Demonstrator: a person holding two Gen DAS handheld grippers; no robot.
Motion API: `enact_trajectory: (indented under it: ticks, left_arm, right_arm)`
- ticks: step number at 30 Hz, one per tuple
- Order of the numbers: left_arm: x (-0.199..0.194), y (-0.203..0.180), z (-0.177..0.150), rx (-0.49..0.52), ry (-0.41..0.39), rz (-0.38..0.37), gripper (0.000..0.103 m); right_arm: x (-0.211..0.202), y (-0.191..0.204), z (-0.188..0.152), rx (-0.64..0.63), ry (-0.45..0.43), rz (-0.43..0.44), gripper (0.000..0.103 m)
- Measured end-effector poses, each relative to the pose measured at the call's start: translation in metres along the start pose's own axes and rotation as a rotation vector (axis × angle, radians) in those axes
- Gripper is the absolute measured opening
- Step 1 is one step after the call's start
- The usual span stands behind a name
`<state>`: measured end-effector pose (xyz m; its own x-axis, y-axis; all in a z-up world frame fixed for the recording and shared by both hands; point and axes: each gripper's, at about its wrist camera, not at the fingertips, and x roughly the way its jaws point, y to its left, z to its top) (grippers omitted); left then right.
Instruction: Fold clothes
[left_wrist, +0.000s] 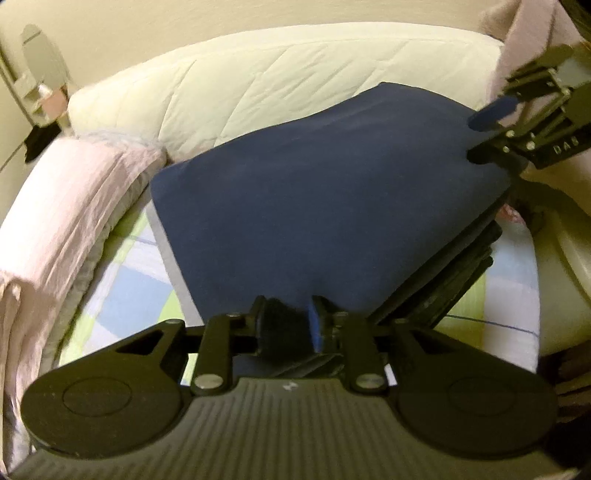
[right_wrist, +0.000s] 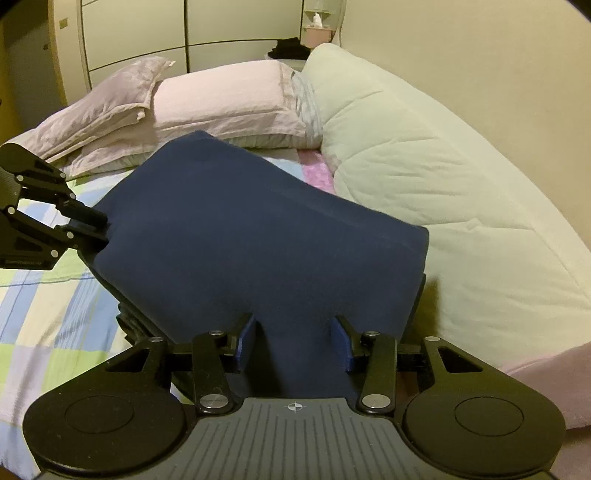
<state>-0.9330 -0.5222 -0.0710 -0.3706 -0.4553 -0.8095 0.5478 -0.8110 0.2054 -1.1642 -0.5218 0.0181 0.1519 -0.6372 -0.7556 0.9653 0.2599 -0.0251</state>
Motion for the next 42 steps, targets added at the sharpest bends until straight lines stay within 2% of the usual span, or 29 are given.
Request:
enact_trajectory:
  ticks: [1,3,4,5,6,9,10,11,13,16,23,27,32,36,39,42]
  left_arm:
    - [-0.004,0.001,-0.002,-0.023,0.006,0.006,0.02]
    - [-0.011,0.002,-0.01,-0.084,0.02,0.019,0.028]
    - [-0.014,0.002,-0.016,-0.118,0.031,0.024,0.038]
    - [-0.016,0.001,-0.023,-0.154,0.044,0.026,0.042]
    - [-0.018,-0.001,-0.029,-0.185,0.059,0.026,0.043]
    - [-0.022,-0.013,-0.051,-0.268,0.105,0.02,0.052]
    - [-0.024,-0.018,-0.057,-0.292,0.113,0.016,0.061]
    - [-0.026,-0.023,-0.064,-0.316,0.122,0.012,0.065]
    - [-0.03,-0.033,-0.076,-0.359,0.138,-0.002,0.067]
    - [-0.038,-0.046,-0.086,-0.364,0.128,-0.04,0.076]
    - [-0.082,-0.061,-0.11,-0.318,0.051,-0.122,0.082]
    - [-0.116,-0.067,-0.13,-0.334,-0.003,-0.111,0.086]
    - [-0.145,-0.07,-0.139,-0.351,-0.053,-0.1,0.086]
    - [-0.174,-0.077,-0.145,-0.35,-0.184,-0.115,0.086]
    - [-0.183,-0.079,-0.146,-0.361,-0.186,-0.126,0.086]
    - [-0.19,-0.084,-0.145,-0.359,-0.178,-0.1,0.086]
  right_arm:
    - [-0.003,0.0,-0.001,0.013,0.0,0.001,0.051]
    - [-0.011,0.002,-0.005,0.041,-0.006,0.003,0.054]
    - [-0.016,0.003,-0.008,0.053,-0.014,0.004,0.055]
    - [-0.021,0.004,-0.012,0.068,-0.018,0.004,0.056]
    - [-0.024,0.006,-0.017,0.082,-0.02,0.001,0.058]
    - [-0.032,0.013,-0.036,0.128,-0.009,-0.009,0.077]
    - [-0.034,0.015,-0.043,0.144,0.0,-0.011,0.077]
    - [-0.036,0.018,-0.05,0.161,0.008,-0.013,0.077]
    - [-0.039,0.024,-0.062,0.203,0.039,-0.013,0.077]
    - [-0.055,0.036,-0.079,0.265,0.052,-0.034,0.077]
    - [-0.103,0.078,-0.108,0.486,0.039,-0.121,0.077]
    - [-0.132,0.108,-0.118,0.584,0.017,-0.17,0.077]
    - [-0.165,0.145,-0.117,0.605,-0.024,-0.225,0.077]
    - [-0.182,0.165,-0.113,0.587,-0.048,-0.25,0.077]
    - [-0.192,0.172,-0.109,0.571,-0.059,-0.255,0.077]
    - [-0.197,0.172,-0.106,0.546,-0.065,-0.25,0.077]
